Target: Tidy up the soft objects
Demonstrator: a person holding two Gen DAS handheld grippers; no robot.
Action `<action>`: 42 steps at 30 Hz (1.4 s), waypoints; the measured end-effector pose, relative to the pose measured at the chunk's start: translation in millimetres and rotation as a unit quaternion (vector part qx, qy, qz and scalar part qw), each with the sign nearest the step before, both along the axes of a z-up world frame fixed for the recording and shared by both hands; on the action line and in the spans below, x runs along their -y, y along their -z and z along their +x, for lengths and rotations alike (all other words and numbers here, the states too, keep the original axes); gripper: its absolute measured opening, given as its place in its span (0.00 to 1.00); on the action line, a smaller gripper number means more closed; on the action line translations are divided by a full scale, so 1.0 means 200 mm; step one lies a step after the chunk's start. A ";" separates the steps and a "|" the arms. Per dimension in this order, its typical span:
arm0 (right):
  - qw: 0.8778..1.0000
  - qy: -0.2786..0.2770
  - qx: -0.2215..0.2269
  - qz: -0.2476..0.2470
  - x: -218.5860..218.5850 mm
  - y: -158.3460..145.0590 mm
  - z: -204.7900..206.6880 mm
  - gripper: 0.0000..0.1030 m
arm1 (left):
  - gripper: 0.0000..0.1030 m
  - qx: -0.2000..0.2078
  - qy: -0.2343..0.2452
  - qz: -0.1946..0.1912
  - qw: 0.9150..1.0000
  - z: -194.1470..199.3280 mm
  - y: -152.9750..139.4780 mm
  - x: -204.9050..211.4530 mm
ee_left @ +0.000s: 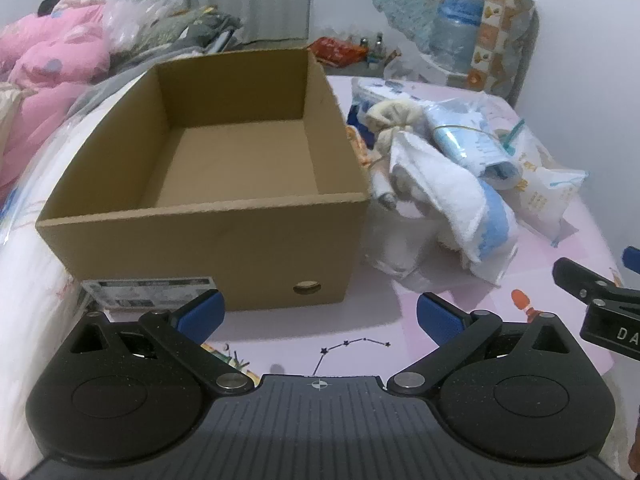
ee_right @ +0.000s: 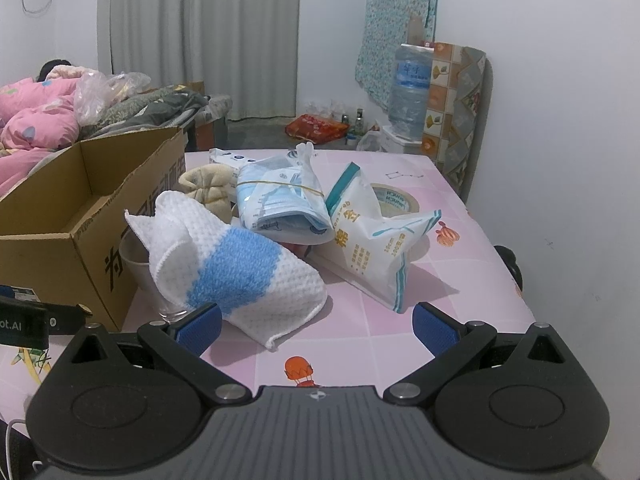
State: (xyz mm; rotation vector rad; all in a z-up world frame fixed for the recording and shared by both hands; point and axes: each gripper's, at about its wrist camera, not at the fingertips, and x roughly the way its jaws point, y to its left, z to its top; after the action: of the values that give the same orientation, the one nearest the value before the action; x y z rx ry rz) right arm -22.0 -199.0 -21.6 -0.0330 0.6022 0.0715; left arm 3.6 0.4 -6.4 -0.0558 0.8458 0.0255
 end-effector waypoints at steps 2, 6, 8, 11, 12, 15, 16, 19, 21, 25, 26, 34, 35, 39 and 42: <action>1.000 -0.007 0.003 0.007 0.01 0.01 0.00 0.67 | 1.00 0.007 0.006 0.002 1.000 -0.01 0.00 0.01; 0.998 -0.032 0.013 0.046 0.06 0.01 0.02 0.67 | 1.00 0.027 0.020 0.003 0.999 -0.03 -0.01 0.04; 0.994 -0.055 0.016 0.090 0.10 0.01 0.05 0.67 | 1.00 0.034 0.025 0.000 0.999 -0.04 -0.01 0.05; 0.984 -0.092 0.015 0.152 0.14 0.03 0.12 0.67 | 1.00 0.046 0.030 -0.009 0.998 -0.04 -0.01 0.04; 0.981 -0.099 0.010 0.167 0.14 0.04 0.16 0.67 | 1.00 0.051 0.029 -0.015 0.998 -0.05 -0.01 0.04; 0.974 -0.100 -0.011 0.201 0.16 0.09 0.29 0.67 | 1.00 0.062 0.028 -0.025 0.997 -0.06 -0.02 0.01; 0.972 -0.098 -0.020 0.211 0.16 0.12 0.33 0.67 | 1.00 0.064 0.026 -0.023 0.997 -0.06 -0.03 0.01; 0.964 -0.094 -0.042 0.246 0.18 0.19 0.44 0.67 | 1.00 0.068 0.021 -0.016 0.997 -0.07 -0.03 0.00; 0.958 -0.097 -0.058 0.263 0.18 0.23 0.48 0.67 | 1.00 0.067 0.019 -0.014 0.997 -0.07 -0.03 0.00; 0.952 -0.107 -0.077 0.275 0.16 0.28 0.52 0.63 | 1.00 0.068 0.017 -0.011 0.997 -0.08 -0.03 -0.02; 0.950 -0.107 -0.079 0.283 0.16 0.29 0.52 0.63 | 1.00 0.070 0.017 -0.011 0.997 -0.08 -0.03 -0.02; 0.942 -0.105 -0.075 0.309 0.23 0.28 0.46 0.58 | 1.00 0.098 0.031 -0.032 0.994 -0.13 -0.04 -0.03; 0.941 -0.102 -0.074 0.315 0.25 0.28 0.44 0.58 | 1.00 0.104 0.036 -0.041 0.993 -0.13 -0.05 -0.03; 0.934 -0.098 -0.079 0.335 0.34 0.28 0.35 0.58 | 0.99 0.116 0.058 -0.057 0.990 -0.14 -0.07 -0.02; 0.921 -0.105 -0.107 0.360 0.41 0.31 0.26 0.58 | 0.98 0.118 0.085 -0.061 0.988 -0.15 -0.08 0.02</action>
State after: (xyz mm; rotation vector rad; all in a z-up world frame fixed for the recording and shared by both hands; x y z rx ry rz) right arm 29.9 -280.8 -84.1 0.6342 0.7597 0.5075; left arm -26.8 -2.7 10.2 -0.0993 0.6129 -0.1891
